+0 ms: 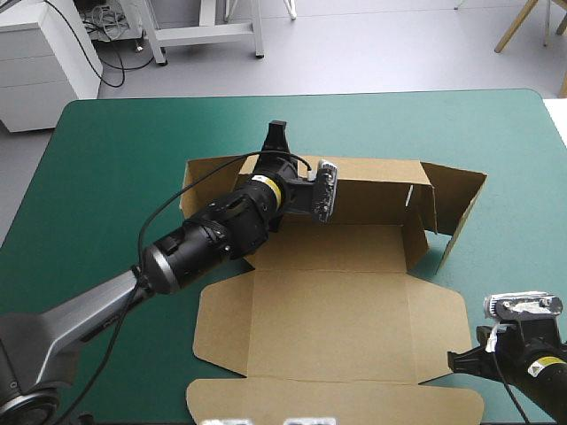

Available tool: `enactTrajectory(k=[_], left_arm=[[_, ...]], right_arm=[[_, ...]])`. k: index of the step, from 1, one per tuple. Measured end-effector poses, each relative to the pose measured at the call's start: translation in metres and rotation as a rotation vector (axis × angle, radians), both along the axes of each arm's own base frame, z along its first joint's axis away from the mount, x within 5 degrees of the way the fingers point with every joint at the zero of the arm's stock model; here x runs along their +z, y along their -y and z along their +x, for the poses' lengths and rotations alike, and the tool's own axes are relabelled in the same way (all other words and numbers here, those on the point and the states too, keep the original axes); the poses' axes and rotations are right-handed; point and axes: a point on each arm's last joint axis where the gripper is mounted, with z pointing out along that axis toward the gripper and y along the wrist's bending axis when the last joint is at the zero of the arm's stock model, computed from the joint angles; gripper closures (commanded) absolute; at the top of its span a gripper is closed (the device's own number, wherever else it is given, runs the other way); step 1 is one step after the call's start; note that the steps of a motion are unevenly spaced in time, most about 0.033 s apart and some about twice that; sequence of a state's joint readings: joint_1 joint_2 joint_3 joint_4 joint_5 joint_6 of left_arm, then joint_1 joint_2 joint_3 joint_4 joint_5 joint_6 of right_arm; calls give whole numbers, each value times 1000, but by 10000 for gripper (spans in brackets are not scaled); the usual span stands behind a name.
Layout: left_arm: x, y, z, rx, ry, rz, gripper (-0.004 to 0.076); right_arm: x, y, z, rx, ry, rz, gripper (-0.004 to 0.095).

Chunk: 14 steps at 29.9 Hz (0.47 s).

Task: Fold the box

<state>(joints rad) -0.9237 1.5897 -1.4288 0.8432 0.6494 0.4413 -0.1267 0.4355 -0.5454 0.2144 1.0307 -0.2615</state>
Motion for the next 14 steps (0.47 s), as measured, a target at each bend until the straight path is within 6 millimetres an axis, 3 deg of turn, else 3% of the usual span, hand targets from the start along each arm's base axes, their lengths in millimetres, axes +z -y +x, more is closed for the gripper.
enactTrajectory(k=[6, 14], left_arm=[[-11, 17, -9, 42, 47, 24, 734], [-42, 13, -12, 75, 95, 64, 734]], right_arm=[[0, 0, 0, 0, 0, 0, 927], [0, 0, 0, 0, 0, 0, 927]])
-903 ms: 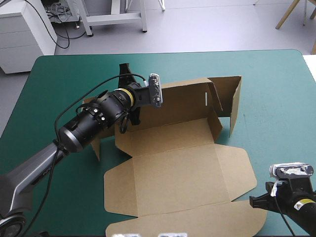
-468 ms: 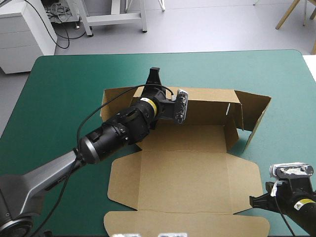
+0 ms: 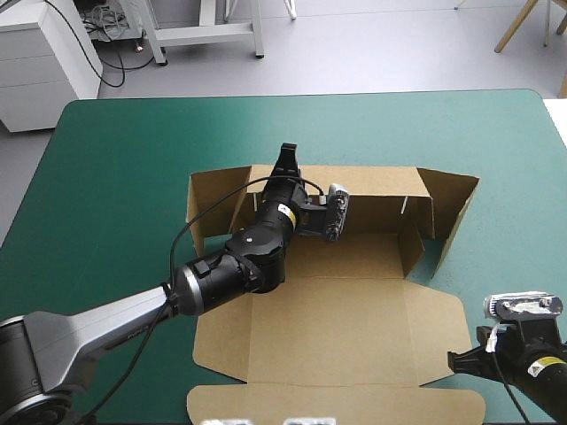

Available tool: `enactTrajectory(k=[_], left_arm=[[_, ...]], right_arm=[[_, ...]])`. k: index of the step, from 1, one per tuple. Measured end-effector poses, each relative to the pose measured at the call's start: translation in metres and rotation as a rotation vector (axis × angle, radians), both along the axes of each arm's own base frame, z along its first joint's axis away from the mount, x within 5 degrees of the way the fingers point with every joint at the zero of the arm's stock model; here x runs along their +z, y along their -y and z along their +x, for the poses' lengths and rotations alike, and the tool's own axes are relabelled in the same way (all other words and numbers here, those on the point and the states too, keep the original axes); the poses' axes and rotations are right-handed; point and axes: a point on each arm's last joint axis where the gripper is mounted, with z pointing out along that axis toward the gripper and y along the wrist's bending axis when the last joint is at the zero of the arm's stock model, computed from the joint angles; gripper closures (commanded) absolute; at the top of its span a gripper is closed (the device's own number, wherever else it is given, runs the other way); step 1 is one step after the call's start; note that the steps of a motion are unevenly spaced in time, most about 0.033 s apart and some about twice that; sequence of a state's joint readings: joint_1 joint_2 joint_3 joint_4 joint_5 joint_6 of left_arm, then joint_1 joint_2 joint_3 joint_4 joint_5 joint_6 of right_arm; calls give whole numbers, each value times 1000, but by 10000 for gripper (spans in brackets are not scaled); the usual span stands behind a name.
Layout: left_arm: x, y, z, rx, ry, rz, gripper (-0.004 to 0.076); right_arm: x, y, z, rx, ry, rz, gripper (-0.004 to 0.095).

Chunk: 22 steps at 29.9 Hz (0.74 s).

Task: Fold the box

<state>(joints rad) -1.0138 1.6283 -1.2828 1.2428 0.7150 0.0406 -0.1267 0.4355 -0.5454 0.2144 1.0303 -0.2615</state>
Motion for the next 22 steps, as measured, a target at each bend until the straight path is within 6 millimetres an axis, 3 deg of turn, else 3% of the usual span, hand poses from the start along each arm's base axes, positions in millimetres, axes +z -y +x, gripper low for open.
enactTrajectory(k=[7, 16, 20, 22], left_arm=[[-18, -3, -4, -5, 68, 0, 734], [-23, 2, -13, -45, 114, -5, 734], [-23, 2, -13, -43, 113, -9, 734], [-23, 2, -13, -43, 112, -10, 734]], right_arm=[[0, 0, 0, 0, 1, 0, 927], [0, 0, 0, 0, 2, 0, 917], [0, 0, 0, 0, 2, 0, 784], [0, 0, 0, 0, 2, 0, 640]])
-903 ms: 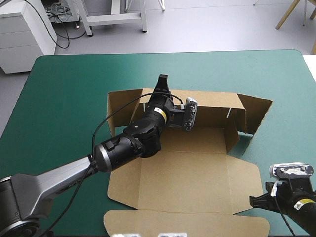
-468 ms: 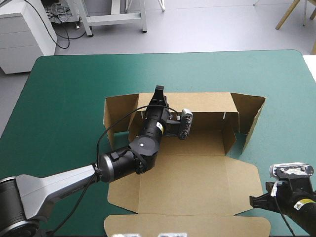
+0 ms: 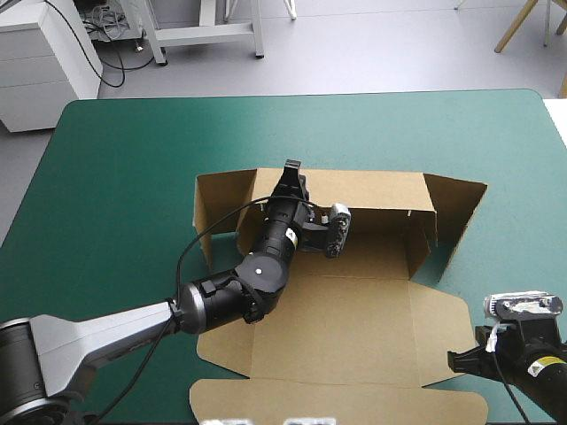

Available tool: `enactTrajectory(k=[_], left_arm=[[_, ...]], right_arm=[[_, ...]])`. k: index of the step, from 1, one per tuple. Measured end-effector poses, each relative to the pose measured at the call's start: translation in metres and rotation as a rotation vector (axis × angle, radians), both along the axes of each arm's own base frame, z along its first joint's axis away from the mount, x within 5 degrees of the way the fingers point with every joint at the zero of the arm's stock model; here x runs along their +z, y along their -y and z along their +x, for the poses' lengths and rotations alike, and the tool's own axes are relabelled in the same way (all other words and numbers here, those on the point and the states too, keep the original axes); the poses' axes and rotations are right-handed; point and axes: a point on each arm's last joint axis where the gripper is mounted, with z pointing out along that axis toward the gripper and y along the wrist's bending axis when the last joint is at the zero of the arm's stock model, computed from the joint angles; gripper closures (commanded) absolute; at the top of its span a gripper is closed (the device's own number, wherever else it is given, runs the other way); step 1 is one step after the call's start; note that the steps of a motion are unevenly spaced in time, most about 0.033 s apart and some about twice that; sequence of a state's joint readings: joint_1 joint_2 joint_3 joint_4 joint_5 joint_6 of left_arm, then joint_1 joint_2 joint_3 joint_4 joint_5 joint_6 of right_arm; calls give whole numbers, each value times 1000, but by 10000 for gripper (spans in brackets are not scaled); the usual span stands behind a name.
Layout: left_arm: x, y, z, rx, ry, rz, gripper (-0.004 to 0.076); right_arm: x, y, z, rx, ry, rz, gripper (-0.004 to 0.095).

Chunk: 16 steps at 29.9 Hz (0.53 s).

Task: Fold the box

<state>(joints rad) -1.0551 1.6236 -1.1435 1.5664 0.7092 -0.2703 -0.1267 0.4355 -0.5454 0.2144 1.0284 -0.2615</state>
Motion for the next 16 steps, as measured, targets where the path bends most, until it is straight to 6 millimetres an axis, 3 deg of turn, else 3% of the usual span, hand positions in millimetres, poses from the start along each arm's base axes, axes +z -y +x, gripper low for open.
enactTrajectory(k=[4, 6, 16], left_arm=[[0, 0, 0, 0, 0, -1, 734], [0, 0, 0, 0, 0, -1, 734], [0, 0, 0, 3, -2, -8, 734]], right_arm=[[0, 0, 0, -1, 0, 1, 326], [0, 0, 0, -2, 0, 1, 221], [1, -1, 1, -22, 6, 32, 235]])
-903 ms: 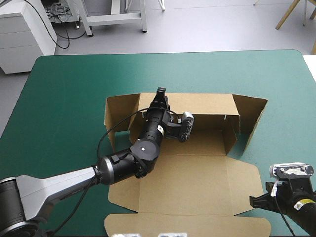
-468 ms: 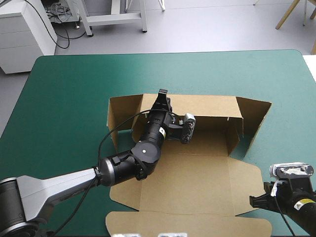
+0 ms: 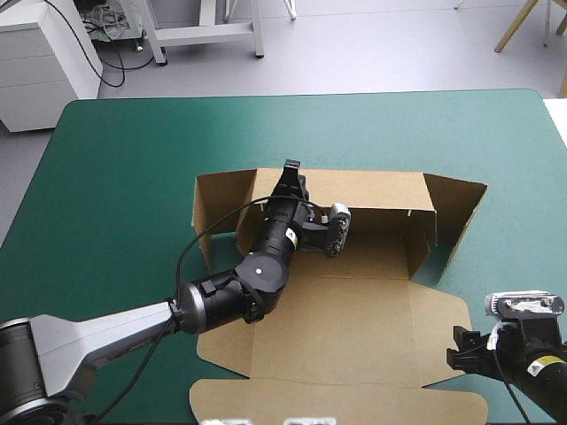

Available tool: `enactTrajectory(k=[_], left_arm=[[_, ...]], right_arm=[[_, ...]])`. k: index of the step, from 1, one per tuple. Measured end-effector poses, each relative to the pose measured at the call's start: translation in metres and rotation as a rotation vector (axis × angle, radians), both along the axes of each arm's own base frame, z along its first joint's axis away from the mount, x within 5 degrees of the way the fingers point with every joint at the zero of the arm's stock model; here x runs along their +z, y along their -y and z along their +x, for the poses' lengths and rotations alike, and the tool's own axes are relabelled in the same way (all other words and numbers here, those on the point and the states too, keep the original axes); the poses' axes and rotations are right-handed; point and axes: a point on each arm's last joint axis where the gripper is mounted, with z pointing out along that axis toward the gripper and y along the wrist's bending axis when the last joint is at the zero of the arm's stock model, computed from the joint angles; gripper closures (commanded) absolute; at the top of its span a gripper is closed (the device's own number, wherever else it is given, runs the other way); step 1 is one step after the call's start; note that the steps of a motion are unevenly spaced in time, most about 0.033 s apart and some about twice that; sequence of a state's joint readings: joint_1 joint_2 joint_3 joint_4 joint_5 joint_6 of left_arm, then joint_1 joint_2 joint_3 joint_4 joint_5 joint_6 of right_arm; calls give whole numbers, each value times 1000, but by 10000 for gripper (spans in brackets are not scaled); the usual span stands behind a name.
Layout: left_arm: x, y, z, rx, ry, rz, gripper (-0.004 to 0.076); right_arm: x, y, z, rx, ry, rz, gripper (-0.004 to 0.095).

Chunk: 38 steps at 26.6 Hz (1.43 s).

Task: Fold the box

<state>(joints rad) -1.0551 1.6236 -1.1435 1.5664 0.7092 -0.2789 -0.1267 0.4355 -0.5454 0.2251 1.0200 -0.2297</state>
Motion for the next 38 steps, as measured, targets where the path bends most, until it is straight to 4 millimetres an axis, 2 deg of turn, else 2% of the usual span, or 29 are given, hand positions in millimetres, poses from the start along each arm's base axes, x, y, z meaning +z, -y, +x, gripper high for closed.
enactTrajectory(k=[5, 8, 11, 17, 21, 26, 29, 30, 32, 36, 38], left_arm=[[0, 0, 0, 1, -1, -4, 734], [0, 0, 0, 1, -1, -4, 734], [0, 0, 0, 1, -1, -4, 734], [0, 0, 0, 4, -6, -7, 734], [-1, 0, 0, 9, -13, -11, 734], [-1, 0, 0, 10, -13, -11, 734], [-1, 0, 0, 10, -13, -11, 734], [-1, 0, 0, 10, -13, -11, 734], [-1, -1, 0, 10, -13, -11, 734], [-1, -1, 0, 17, -18, -27, 734], [-1, -1, 0, 29, -26, -55, 734]], right_arm=[[4, 0, 3, -57, 16, 56, 242], [20, 1, 10, -75, 45, 69, 266], [52, 4, 25, -82, 93, 64, 276], [117, 11, 76, -85, 149, 50, 282], [143, 17, 123, -86, 145, 52, 282], [149, 25, 183, -86, 99, 54, 282], [141, 28, 212, -86, 59, 56, 294], [131, 31, 231, -84, 26, 55, 298], [110, 34, 253, -87, -32, 57, 313], [80, 37, 276, -88, -124, 61, 359], [73, 37, 279, -64, -156, 46, 386]])
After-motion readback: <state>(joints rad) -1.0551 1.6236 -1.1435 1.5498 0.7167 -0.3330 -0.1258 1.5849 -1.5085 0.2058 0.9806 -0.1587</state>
